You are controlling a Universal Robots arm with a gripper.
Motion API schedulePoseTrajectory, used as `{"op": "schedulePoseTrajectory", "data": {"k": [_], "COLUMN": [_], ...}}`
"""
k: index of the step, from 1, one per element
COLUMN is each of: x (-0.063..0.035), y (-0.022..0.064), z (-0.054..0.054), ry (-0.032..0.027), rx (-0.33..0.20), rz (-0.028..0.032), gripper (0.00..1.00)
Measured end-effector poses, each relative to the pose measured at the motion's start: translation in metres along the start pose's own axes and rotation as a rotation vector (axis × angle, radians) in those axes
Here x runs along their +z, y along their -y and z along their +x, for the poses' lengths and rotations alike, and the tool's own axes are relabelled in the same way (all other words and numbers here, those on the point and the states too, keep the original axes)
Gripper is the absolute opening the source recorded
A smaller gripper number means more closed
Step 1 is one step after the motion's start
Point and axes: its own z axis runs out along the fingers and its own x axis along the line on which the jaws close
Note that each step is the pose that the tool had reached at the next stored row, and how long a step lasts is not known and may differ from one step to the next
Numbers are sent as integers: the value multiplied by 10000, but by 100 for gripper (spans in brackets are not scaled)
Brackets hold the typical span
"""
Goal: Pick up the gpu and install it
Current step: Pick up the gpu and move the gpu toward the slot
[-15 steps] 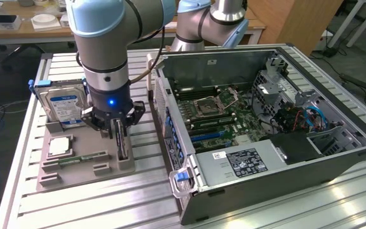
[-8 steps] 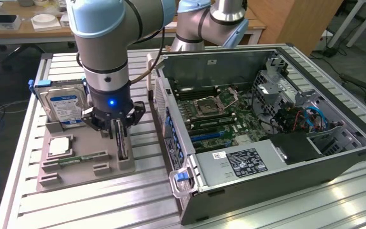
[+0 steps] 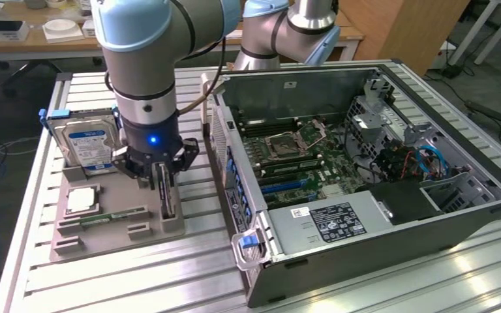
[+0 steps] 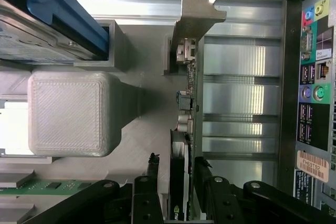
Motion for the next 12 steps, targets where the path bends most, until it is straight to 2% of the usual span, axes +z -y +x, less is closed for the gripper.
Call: {"op": "schedulePoseTrajectory", "data": {"k": [12], "x": [1], "y": [-19], "z": [0], "ry": [-1], "rx": [1], "rz": [1], "gripper": [40]}}
